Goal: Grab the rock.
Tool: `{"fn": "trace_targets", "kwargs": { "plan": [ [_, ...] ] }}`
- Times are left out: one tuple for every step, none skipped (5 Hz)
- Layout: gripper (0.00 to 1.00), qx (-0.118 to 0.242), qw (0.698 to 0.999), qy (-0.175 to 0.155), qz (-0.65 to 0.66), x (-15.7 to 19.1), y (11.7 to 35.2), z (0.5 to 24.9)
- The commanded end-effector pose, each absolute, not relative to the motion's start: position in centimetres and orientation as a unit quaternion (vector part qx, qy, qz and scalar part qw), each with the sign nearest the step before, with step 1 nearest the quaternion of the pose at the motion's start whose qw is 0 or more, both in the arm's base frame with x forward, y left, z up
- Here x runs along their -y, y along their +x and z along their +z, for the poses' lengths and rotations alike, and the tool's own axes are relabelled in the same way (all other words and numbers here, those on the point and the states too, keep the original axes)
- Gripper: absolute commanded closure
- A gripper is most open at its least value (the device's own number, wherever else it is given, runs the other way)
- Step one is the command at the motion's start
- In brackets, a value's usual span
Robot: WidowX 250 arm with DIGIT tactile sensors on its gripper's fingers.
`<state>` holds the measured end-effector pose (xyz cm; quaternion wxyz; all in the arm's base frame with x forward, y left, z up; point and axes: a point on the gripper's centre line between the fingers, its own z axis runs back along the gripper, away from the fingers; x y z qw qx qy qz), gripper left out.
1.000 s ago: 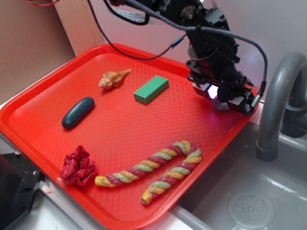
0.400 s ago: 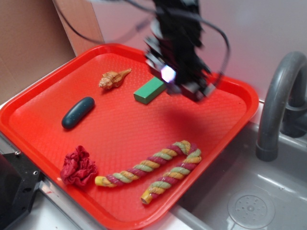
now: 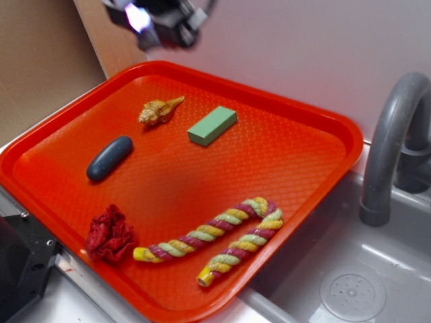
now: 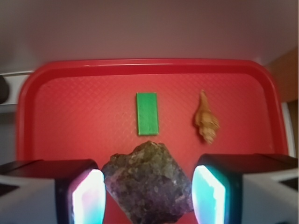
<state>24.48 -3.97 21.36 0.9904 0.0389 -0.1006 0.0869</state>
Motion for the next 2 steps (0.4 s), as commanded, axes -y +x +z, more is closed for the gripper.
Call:
{"fn": "trace_targets", "kwargs": {
  "plan": [
    [1.00, 0.153, 0.986, 0.003, 0.061, 3.9, 23.0, 28.4],
    [1.00, 0.147, 0.988, 0.034, 0.032, 4.7, 21.9, 27.6]
  ]
}}
